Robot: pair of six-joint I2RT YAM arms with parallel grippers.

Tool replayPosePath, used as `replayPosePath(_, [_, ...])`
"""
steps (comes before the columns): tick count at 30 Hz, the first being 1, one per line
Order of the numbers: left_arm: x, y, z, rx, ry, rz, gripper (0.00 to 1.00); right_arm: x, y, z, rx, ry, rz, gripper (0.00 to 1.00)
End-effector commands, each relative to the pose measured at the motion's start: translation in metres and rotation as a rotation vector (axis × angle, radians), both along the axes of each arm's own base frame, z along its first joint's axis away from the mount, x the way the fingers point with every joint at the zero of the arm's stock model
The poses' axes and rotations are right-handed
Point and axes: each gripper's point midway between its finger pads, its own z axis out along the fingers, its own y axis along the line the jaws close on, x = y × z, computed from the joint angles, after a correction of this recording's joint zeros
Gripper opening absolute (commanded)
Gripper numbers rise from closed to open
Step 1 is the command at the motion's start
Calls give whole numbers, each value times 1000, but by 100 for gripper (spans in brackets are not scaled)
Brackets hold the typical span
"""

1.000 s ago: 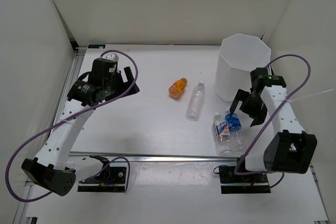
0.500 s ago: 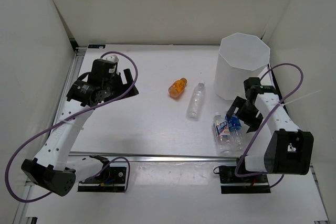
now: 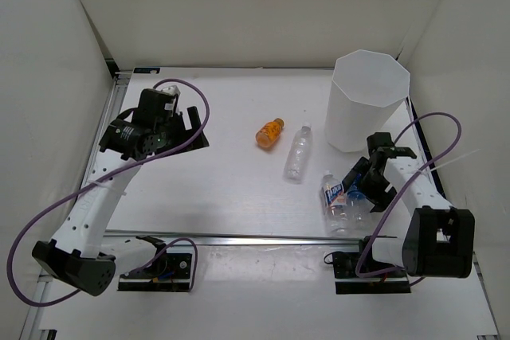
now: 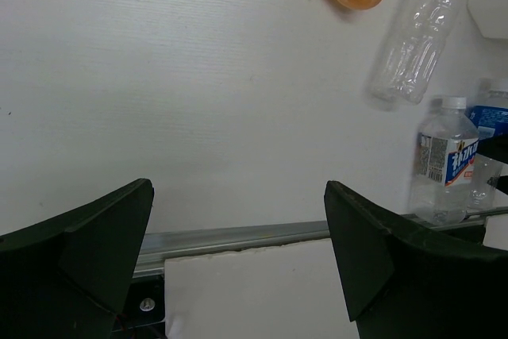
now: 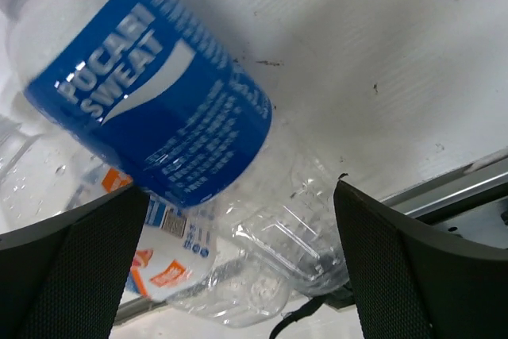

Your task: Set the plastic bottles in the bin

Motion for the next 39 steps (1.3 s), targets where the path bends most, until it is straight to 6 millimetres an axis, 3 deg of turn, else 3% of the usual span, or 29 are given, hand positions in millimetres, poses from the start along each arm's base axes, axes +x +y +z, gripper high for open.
replayPosePath(1, [-3, -3, 16, -14, -24, -27, 100, 3, -1, -10, -11, -7, -57, 100])
replayPosePath(3, [-5, -2, 19, -13, -23, -27, 100, 1, 0, -14, -9, 2, -77, 98])
replayPosePath(6, [-5, -2, 22, -11, -17, -26, 100, -3, 1, -22, -6, 18, -109, 87])
replayPosePath(7, [-5, -2, 25, -14, -25, -27, 100, -6, 1, -25, -6, 26, -119, 78])
replayPosePath(10, [-6, -1, 23, -5, -20, -35, 100, -8, 2, -21, -2, 18, -142, 65])
replayPosePath(13, [-6, 0, 23, 2, -22, -29, 100, -13, 0, -3, -5, -33, -154, 59])
replayPosePath(14, [-6, 0, 23, 2, -22, -28, 100, -12, 2, 4, 7, -51, -162, 52])
replayPosePath(18, [-5, 0, 25, -8, -49, -28, 100, -23, 10, 45, 61, -110, -167, 40])
replayPosePath(22, [-2, -1, 23, -19, -60, -22, 100, -34, 12, 117, 93, -269, -168, 33])
replayPosePath(23, [-3, -6, 21, -25, -57, -37, 100, -25, 13, 158, 106, -389, -163, 32])
replayPosePath(26, [-1, -6, 22, -29, -66, -37, 100, -24, 14, 220, 121, -557, -124, 28])
replayPosePath(27, [-1, -6, 22, -29, -66, -37, 100, -16, 14, 260, 126, -664, -111, 26])
replayPosePath(29, [3, -7, 25, -26, -77, -44, 100, -4, 13, 301, 118, -794, -72, 25])
replayPosePath(31, [6, -7, 26, -19, -80, -36, 100, 19, 12, 359, 112, -973, -39, 23])
replayPosePath(35, [5, -6, 31, -22, -88, -36, 100, 70, 1, 407, 3, -1137, 22, 23])
replayPosePath(37, [7, -7, 28, -18, -78, -36, 100, 113, -5, 410, -56, -1141, 39, 23])
replayPosePath(39, [6, -8, 23, -17, -55, -43, 100, 135, -6, 414, -78, -1156, 64, 23])
